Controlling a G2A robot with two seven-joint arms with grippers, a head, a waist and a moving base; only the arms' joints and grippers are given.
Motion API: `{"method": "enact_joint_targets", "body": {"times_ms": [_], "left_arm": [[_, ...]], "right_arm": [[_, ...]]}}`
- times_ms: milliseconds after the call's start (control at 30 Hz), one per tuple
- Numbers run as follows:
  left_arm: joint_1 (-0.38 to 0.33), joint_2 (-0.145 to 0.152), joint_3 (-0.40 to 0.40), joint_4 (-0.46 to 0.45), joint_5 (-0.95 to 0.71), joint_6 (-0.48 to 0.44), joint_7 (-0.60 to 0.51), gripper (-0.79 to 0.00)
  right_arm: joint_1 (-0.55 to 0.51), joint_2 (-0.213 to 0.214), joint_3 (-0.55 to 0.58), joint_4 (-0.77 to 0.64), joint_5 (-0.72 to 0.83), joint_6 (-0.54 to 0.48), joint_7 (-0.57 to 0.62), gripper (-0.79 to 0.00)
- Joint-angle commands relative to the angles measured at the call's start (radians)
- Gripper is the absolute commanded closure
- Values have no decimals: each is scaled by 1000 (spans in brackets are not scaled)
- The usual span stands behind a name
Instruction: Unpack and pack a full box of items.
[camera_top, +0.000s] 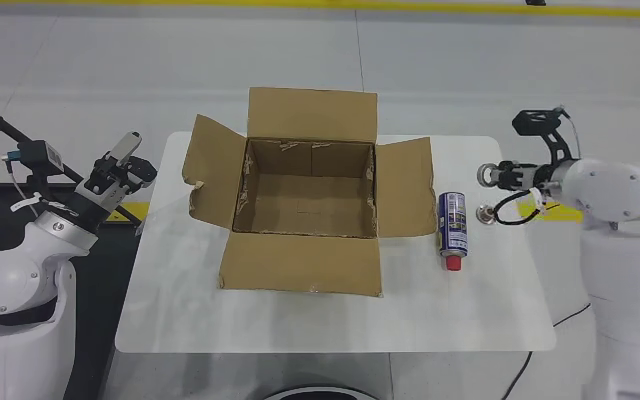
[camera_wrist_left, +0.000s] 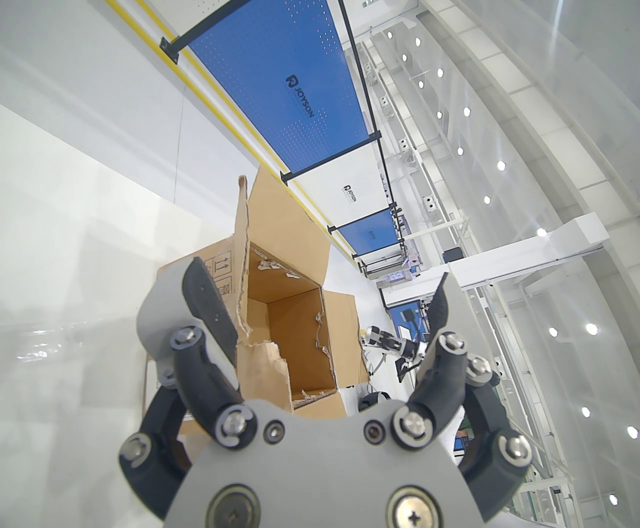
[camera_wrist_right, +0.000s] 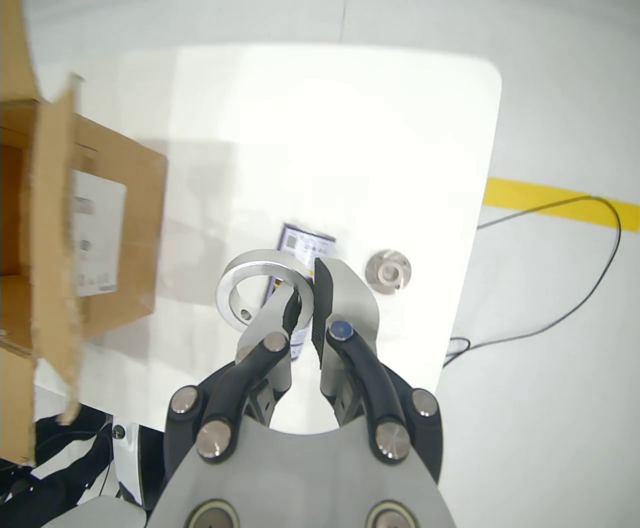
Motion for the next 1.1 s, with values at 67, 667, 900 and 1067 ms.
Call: {"method": "enact_joint_targets", "body": {"times_ms": [67,667,900,1067], "left_arm": [[0,0,0,0,0,0,0,-785],[0,0,0,0,0,0,0,-785],[0,0,0,0,0,0,0,-785],[0,0,0,0,0,0,0,-785]], "right_arm": [[30,-12,-67,-88,65,36,-54,0],[280,-169,-712,104,194,173,-313,0],[387,-294,-954,358,174,246,-397,0],[436,-381,-1058,533,168,243,-421,0]]}}
